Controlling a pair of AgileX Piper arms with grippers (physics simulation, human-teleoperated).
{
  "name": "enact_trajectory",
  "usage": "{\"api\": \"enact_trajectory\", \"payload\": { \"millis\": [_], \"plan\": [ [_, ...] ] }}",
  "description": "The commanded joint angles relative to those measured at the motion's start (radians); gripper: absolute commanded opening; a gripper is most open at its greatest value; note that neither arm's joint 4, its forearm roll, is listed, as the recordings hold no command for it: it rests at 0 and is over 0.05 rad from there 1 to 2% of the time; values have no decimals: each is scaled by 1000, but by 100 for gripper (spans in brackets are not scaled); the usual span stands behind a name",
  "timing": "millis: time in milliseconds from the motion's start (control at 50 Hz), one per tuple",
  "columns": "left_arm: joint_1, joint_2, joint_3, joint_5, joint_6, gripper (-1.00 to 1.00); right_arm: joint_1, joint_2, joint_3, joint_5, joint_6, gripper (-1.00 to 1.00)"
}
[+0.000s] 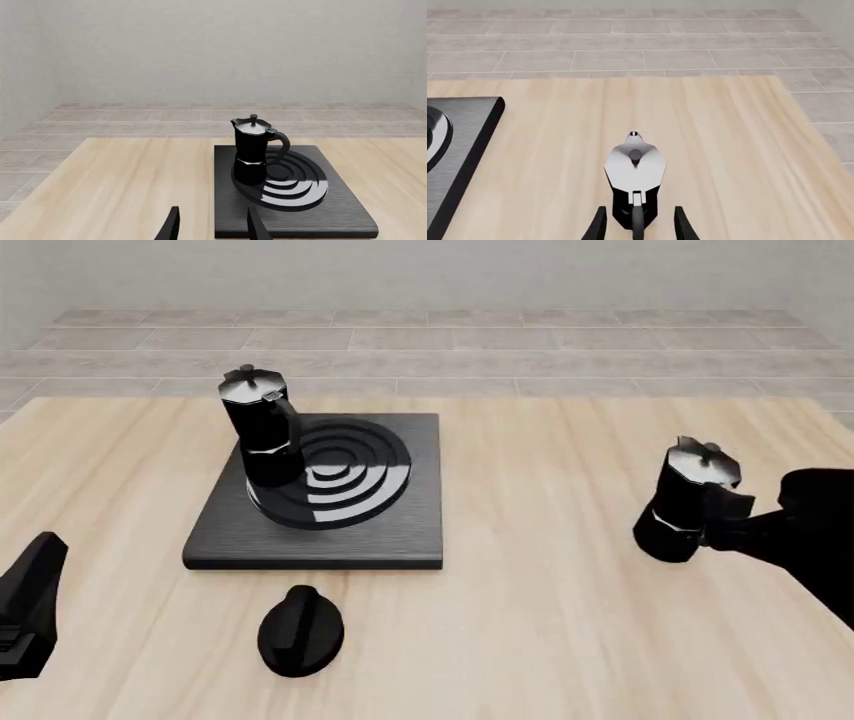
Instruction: Put both moka pots on the stove.
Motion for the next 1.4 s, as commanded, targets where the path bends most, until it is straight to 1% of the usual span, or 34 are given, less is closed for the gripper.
{"api": "enact_trajectory", "payload": {
  "millis": [20,300,840,1000,1180,1400],
  "plan": [
    [0,0,0,0,0,100,1,62,-2,-49,6,100],
    [0,0,0,0,0,100,16,136,-7,-109,9,100],
    [0,0,0,0,0,100,-7,239,-22,-174,7,100],
    [0,0,0,0,0,100,-3,283,-11,-211,10,100],
    [0,0,0,0,0,100,-3,310,-20,-215,16,100],
    [0,0,0,0,0,100,4,354,-38,-253,11,100]
  ]
}}
